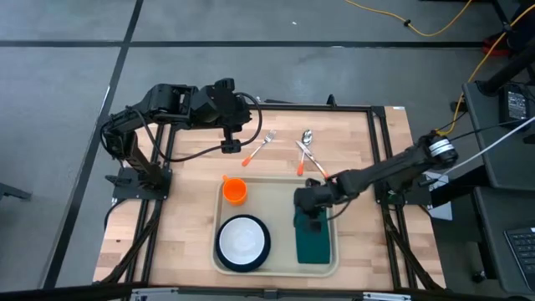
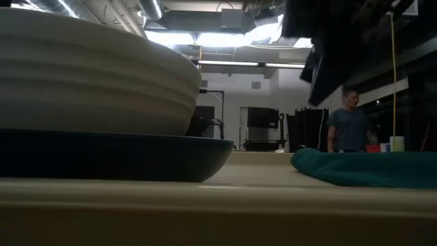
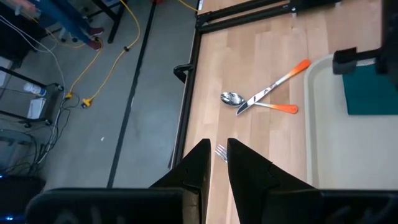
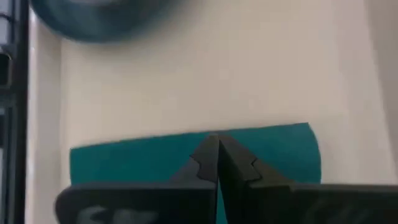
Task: Set up tray
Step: Put the napkin on the tray to the right of the plate, then put the knife on the napkin
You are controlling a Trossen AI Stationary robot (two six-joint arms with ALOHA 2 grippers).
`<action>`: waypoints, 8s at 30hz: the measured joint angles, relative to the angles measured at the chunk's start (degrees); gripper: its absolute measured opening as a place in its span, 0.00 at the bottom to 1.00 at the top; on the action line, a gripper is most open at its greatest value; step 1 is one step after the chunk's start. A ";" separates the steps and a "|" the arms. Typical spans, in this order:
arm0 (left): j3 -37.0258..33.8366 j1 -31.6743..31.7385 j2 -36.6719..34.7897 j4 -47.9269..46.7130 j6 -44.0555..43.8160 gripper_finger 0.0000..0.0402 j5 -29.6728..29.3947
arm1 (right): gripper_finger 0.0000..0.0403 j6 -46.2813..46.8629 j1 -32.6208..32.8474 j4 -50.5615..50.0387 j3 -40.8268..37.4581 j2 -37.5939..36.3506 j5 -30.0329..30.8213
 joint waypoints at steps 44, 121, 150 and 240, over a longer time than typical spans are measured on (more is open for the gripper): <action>0.02 0.02 -0.15 -0.16 4.52 0.12 -0.96 | 0.01 1.47 -4.26 -0.28 4.90 3.07 -9.83; -13.11 -3.15 -35.21 7.32 -15.08 0.28 -5.44 | 0.69 0.83 -40.89 -20.12 5.11 8.72 -0.16; -13.14 -3.16 -35.69 8.40 -13.51 0.28 -5.47 | 0.37 7.65 -38.86 -11.99 -4.79 8.52 0.34; -31.70 -2.78 -38.07 15.13 -3.82 0.27 -3.02 | 0.14 5.58 -30.20 -5.52 20.86 14.23 -7.88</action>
